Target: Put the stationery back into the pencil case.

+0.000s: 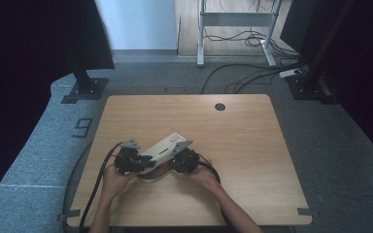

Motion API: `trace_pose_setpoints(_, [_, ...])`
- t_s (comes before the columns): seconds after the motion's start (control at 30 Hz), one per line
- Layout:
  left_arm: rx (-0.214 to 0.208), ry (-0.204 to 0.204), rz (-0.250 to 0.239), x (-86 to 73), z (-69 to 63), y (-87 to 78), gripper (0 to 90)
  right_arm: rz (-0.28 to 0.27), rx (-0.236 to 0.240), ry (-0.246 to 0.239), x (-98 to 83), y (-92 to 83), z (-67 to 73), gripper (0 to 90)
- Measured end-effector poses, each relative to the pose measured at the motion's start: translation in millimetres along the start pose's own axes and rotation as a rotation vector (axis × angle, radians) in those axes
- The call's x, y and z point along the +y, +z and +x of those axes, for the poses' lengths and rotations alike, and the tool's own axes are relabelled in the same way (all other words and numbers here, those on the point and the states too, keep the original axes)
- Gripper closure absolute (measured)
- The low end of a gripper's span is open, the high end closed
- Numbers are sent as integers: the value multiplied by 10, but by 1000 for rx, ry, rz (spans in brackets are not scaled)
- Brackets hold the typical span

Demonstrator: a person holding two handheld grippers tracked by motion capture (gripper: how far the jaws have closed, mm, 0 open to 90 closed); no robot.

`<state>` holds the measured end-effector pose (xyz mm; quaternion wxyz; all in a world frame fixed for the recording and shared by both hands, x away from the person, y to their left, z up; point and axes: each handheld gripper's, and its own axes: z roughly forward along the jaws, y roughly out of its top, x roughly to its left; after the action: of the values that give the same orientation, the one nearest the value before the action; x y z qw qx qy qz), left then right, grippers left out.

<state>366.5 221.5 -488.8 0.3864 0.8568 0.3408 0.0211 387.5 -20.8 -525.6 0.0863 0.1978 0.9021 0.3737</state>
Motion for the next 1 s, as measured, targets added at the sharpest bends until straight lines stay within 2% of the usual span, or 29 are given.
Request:
trace_pose_setpoints(0.17, [-32, -19, -8, -59, -11, 48, 600, 10, 22, 5, -93, -132, -12, 617])
trace_pose_setpoints(0.47, [-46, -21, -20, -112, -30, 97, 529, -11, 26, 41, -246, -318, -65, 548])
trace_pose_setpoints(0.63, [-20, 13, -2, -129, -82, 146, 471, -19, 21, 56, -306, -381, -84, 503])
trace_pose_setpoints(0.77, [-6, 38, -11, -145, -119, 170, 428, -22, 11, 62, -356, -430, -99, 465])
trace_pose_setpoints(0.93, [-30, 32, -24, -146, -117, 184, 293, -20, -4, 76, -408, -486, -125, 424])
trace_pose_setpoints(1.0, [-42, 15, -34, -137, -117, 169, 265, -21, -8, 82, -426, -514, -141, 404])
